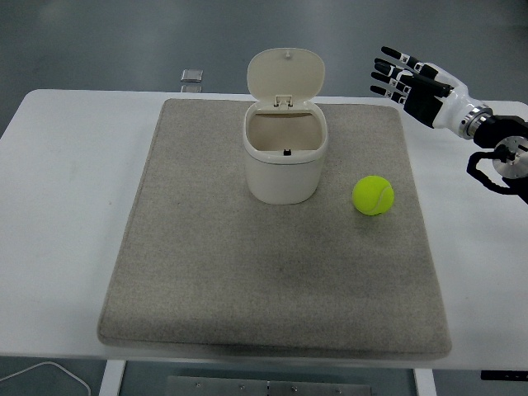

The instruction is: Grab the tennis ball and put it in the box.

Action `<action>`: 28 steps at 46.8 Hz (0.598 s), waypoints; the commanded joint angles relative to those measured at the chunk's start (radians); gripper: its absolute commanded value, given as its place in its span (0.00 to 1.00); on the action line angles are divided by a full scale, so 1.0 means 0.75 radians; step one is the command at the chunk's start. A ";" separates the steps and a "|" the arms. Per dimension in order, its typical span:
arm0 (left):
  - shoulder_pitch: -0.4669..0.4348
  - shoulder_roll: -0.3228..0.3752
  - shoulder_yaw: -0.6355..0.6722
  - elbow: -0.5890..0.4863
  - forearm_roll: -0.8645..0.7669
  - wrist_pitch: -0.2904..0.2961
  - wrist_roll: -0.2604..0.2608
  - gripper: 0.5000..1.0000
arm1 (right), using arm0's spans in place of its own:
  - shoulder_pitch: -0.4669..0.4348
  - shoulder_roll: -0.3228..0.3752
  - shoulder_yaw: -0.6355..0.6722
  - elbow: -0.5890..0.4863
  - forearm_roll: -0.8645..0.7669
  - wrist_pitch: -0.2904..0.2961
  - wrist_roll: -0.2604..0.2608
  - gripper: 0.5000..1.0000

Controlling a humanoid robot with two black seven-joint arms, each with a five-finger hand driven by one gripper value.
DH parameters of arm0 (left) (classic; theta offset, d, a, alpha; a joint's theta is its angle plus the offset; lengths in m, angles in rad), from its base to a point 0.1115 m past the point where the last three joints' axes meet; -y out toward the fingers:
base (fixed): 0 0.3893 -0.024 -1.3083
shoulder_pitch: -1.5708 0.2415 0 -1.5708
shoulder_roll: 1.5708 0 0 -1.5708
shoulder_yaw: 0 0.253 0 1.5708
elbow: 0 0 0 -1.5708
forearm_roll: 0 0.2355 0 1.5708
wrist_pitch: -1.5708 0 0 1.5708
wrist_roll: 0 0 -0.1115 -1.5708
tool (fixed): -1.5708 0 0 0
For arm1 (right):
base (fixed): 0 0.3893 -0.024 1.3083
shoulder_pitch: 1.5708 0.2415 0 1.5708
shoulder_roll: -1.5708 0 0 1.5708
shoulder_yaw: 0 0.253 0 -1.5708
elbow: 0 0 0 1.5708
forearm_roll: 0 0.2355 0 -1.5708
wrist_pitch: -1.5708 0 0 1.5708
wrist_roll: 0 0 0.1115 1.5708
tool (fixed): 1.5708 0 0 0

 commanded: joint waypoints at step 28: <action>0.000 0.000 0.000 0.001 0.000 -0.001 0.000 0.98 | 0.006 0.001 -0.018 0.004 -0.041 0.010 0.001 0.85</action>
